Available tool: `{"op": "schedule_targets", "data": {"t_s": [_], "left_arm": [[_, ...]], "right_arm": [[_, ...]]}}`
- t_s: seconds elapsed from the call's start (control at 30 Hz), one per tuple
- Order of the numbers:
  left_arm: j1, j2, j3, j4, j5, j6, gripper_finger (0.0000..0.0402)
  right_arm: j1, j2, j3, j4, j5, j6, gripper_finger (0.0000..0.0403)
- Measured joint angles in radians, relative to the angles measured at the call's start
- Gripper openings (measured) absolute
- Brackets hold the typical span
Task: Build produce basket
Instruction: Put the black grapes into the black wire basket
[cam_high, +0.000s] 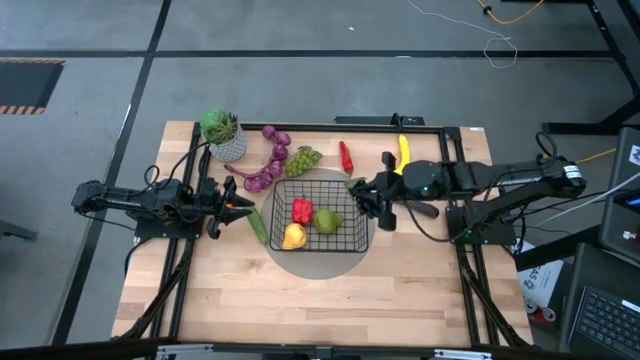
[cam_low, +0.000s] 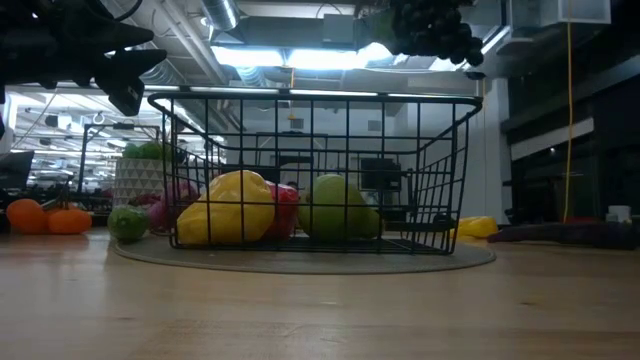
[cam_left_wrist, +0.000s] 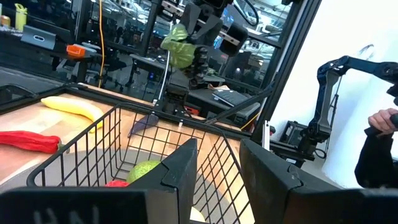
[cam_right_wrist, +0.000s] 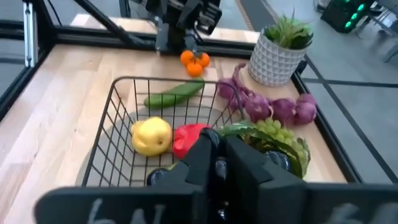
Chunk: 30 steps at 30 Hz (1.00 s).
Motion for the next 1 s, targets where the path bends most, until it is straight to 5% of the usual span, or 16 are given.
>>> {"op": "schedule_targets", "data": {"t_s": [0.43, 1.0], "left_arm": [[0.000, 0.000, 0.000, 0.000, 0.000, 0.000, 0.0115], [0.000, 0.000, 0.000, 0.000, 0.000, 0.000, 0.0115]], "right_arm": [[0.000, 0.056, -0.021, 0.153, -0.001, 0.002, 0.0052], [0.002, 0.076, -0.022, 0.130, -0.001, 0.004, 0.0053]]}}
